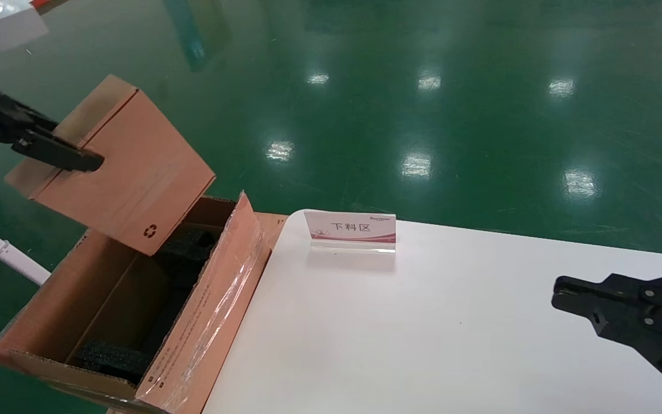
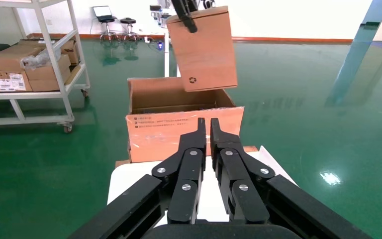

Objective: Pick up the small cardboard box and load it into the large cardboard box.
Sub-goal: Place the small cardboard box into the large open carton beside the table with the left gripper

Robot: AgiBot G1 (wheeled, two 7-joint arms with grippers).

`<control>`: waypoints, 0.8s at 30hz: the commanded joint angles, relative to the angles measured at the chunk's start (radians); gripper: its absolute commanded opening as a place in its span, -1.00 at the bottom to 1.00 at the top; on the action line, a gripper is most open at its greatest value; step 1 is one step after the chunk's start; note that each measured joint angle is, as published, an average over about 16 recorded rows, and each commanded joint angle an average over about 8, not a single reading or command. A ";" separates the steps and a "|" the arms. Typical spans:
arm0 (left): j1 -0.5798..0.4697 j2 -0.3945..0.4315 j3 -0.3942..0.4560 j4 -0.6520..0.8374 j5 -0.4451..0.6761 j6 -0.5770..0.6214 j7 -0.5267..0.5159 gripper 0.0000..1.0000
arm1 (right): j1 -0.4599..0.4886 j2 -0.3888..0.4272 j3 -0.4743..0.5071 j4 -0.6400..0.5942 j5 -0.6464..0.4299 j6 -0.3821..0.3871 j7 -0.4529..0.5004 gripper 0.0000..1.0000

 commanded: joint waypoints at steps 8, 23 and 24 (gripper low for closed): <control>-0.008 0.005 0.169 0.054 -0.017 -0.015 0.005 -1.00 | 0.000 0.000 -0.001 0.000 0.000 0.000 0.000 1.00; 0.062 -0.042 0.254 0.046 -0.008 -0.069 -0.067 -1.00 | 0.000 0.001 -0.001 0.000 0.001 0.001 -0.001 1.00; 0.067 -0.044 0.257 0.042 -0.007 -0.073 -0.071 -1.00 | 0.000 0.001 -0.002 0.000 0.001 0.001 -0.001 1.00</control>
